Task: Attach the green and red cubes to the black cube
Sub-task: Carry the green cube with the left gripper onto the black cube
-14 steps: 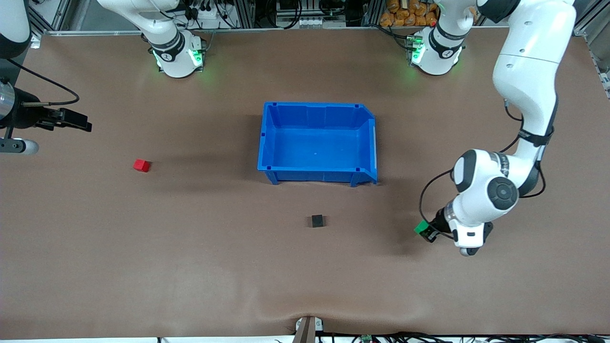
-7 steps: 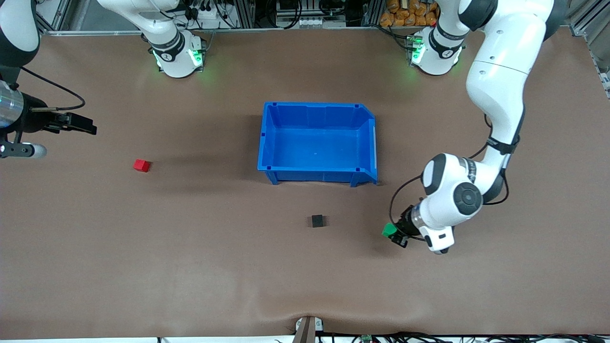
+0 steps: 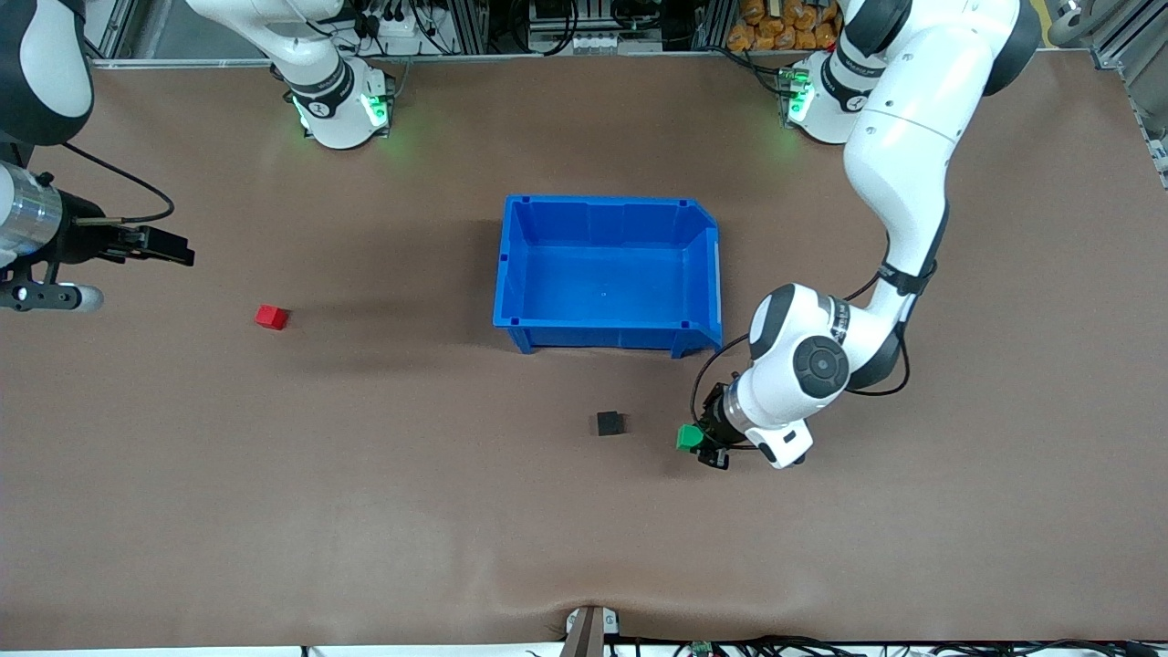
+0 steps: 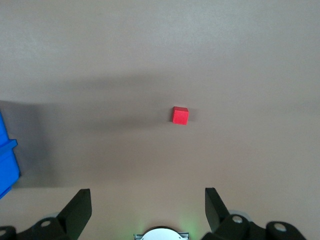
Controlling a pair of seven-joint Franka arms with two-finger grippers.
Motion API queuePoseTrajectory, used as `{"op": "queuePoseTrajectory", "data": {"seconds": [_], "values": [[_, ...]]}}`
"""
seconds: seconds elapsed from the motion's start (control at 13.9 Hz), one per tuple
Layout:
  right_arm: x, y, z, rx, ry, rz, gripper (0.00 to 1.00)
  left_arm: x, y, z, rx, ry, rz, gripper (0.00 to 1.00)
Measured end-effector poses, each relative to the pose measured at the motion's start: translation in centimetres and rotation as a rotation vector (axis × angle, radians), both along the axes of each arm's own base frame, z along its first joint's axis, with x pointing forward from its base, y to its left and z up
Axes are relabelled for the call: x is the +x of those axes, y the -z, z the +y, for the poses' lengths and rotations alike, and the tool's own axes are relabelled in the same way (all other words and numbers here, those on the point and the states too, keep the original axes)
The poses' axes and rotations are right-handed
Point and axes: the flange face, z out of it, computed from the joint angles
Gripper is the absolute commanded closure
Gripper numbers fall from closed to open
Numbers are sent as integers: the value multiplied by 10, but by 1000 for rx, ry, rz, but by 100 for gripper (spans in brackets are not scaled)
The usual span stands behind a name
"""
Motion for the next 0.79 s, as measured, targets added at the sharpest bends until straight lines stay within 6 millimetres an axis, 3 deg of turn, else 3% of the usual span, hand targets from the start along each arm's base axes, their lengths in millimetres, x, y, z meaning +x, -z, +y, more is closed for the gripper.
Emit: {"op": "queuePoseTrajectory", "data": {"seconds": [0.5,0.79], "values": [[4,18,-1,-1,1,20,0,-16,22,-44,-17,-204,78,100],[5,24,-1,-1,1,28,0,-16,31,-54,-45,-252,104,100]]}}
